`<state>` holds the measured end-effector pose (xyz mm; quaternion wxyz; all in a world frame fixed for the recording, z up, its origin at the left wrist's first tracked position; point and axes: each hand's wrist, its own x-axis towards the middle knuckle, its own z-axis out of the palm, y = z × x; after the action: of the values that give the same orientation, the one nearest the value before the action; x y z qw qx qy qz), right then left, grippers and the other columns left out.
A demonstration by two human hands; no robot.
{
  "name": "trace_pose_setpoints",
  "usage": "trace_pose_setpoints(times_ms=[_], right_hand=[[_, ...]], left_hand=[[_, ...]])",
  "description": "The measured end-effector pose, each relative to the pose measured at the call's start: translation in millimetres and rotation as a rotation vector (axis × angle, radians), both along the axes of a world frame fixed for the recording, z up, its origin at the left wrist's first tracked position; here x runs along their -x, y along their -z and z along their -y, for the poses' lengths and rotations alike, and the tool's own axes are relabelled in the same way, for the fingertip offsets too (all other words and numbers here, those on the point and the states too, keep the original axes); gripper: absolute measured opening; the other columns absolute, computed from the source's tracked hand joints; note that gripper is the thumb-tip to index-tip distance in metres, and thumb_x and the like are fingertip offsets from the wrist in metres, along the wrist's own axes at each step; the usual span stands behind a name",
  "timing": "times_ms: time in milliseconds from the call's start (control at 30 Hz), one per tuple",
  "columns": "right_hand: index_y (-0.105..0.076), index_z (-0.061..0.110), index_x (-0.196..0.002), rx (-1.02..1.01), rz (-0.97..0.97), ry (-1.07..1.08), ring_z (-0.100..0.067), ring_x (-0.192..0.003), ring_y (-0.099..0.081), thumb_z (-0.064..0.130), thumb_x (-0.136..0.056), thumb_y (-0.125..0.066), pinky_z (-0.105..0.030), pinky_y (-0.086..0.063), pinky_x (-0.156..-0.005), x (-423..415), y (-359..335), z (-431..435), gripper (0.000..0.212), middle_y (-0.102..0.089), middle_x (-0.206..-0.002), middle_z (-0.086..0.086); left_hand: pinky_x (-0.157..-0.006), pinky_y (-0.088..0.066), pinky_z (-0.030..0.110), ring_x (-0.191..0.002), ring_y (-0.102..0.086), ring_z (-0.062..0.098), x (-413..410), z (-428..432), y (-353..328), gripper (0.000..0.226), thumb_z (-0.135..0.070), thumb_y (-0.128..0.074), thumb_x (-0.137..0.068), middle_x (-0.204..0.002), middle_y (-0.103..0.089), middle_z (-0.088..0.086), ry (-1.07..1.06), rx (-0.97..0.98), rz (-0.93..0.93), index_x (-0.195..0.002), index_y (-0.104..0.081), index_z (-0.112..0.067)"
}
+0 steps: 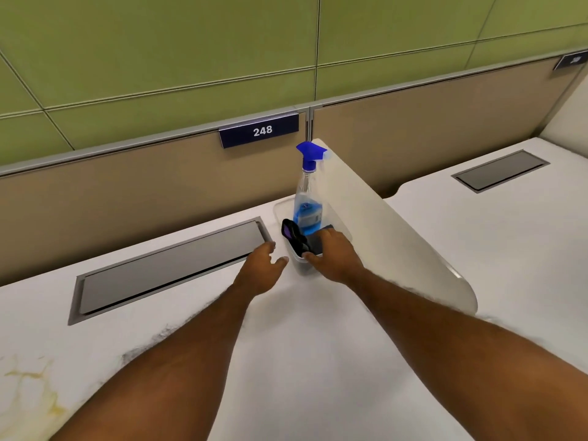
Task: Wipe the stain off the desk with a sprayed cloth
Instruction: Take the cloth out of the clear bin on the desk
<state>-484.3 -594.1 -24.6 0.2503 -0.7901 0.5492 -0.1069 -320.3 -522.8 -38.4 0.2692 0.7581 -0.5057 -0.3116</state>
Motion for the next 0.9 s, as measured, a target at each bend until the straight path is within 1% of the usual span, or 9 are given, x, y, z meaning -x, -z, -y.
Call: trace_pose_setpoints(times_ms=[100, 233, 367, 533, 733, 767, 800, 833, 900], right_hand=[[-0.054, 0.012, -0.116, -0.059, -0.025, -0.058, -0.022, -0.102, -0.06, 0.038, -0.089, -0.066, -0.037, -0.052, -0.095, -14, 2, 19, 0.039, -0.063, -0.109, -0.006], [-0.057, 0.012, -0.115, -0.136, -0.029, -0.097, -0.017, -0.088, -0.056, 0.03, -0.094, -0.062, -0.029, -0.047, -0.086, -26, 10, 33, 0.029, -0.062, -0.097, -0.004], [-0.056, 0.012, -0.115, -0.184, 0.015, -0.093, -0.016, -0.088, -0.056, 0.028, -0.094, -0.062, -0.033, -0.049, -0.09, -31, 20, 37, 0.027, -0.059, -0.094, -0.002], [-0.059, 0.011, -0.114, -0.136, 0.065, 0.002, -0.02, -0.092, -0.06, 0.027, -0.091, -0.066, -0.033, -0.05, -0.091, -32, 26, 38, 0.029, -0.065, -0.102, -0.007], [-0.066, 0.009, -0.114, -0.014, 0.221, 0.027, -0.024, -0.099, -0.065, 0.017, -0.09, -0.062, -0.03, -0.052, -0.09, -22, 8, 36, 0.025, -0.071, -0.109, -0.009], [-0.067, 0.009, -0.112, 0.007, 0.254, 0.037, -0.024, -0.094, -0.066, 0.014, -0.088, -0.061, -0.027, -0.051, -0.084, -20, 1, 37, 0.025, -0.072, -0.106, -0.01], [-0.067, 0.008, -0.113, 0.025, 0.285, 0.048, -0.022, -0.09, -0.066, 0.011, -0.086, -0.06, -0.024, -0.049, -0.08, -18, -6, 37, 0.027, -0.073, -0.104, -0.01], [-0.067, 0.008, -0.114, 0.037, 0.311, 0.054, -0.021, -0.086, -0.064, 0.008, -0.085, -0.06, -0.023, -0.047, -0.078, -16, -14, 37, 0.03, -0.072, -0.105, -0.01], [-0.067, 0.007, -0.117, 0.055, 0.341, 0.047, -0.017, -0.083, -0.06, 0.006, -0.084, -0.06, -0.02, -0.044, -0.076, -13, -29, 36, 0.034, -0.072, -0.106, -0.009]], left_hand=[[-0.106, -0.033, 0.03, -0.139, -0.042, 0.024, 8, 20, 0, 0.063, -0.035, -0.055, -0.097, -0.155, -0.039, 0.008, -0.101, -0.013, -0.221, -0.151, -0.032, -0.014], [-0.117, -0.032, 0.046, -0.142, -0.037, 0.027, 15, 31, 5, 0.057, -0.028, -0.047, -0.101, -0.157, -0.034, 0.009, -0.083, -0.051, -0.352, -0.152, -0.027, -0.015], [-0.115, -0.034, 0.051, -0.138, -0.042, 0.03, 24, 33, 10, 0.05, -0.023, -0.042, -0.103, -0.154, -0.039, 0.01, -0.037, -0.038, -0.393, -0.151, -0.032, -0.017], [-0.116, -0.032, 0.053, -0.143, -0.035, 0.031, 26, 32, 14, 0.055, -0.02, -0.042, -0.102, -0.16, -0.03, 0.009, -0.042, -0.044, -0.39, -0.154, -0.025, -0.019], [-0.121, -0.022, 0.041, -0.148, -0.024, 0.024, 28, 34, 4, 0.056, -0.017, -0.047, -0.098, -0.161, -0.025, 0.005, -0.029, 0.053, -0.328, -0.152, -0.031, -0.017], [-0.118, -0.028, 0.037, -0.144, -0.03, 0.022, 28, 34, 1, 0.055, -0.016, -0.048, -0.097, -0.159, -0.029, 0.005, -0.039, 0.077, -0.329, -0.151, -0.033, -0.016], [-0.109, -0.038, 0.024, -0.134, -0.04, 0.017, 28, 34, -3, 0.053, -0.014, -0.048, -0.096, -0.153, -0.038, 0.002, -0.048, 0.104, -0.346, -0.148, -0.037, -0.016], [-0.09, -0.042, 0.007, -0.119, -0.049, 0.009, 28, 33, -8, 0.052, -0.013, -0.049, -0.095, -0.143, -0.046, -0.002, -0.053, 0.133, -0.365, -0.146, -0.039, -0.016], [-0.064, -0.037, -0.006, -0.093, -0.055, -0.01, 28, 32, -17, 0.053, -0.01, -0.05, -0.093, -0.124, -0.051, -0.008, -0.058, 0.21, -0.385, -0.145, -0.042, -0.018]])
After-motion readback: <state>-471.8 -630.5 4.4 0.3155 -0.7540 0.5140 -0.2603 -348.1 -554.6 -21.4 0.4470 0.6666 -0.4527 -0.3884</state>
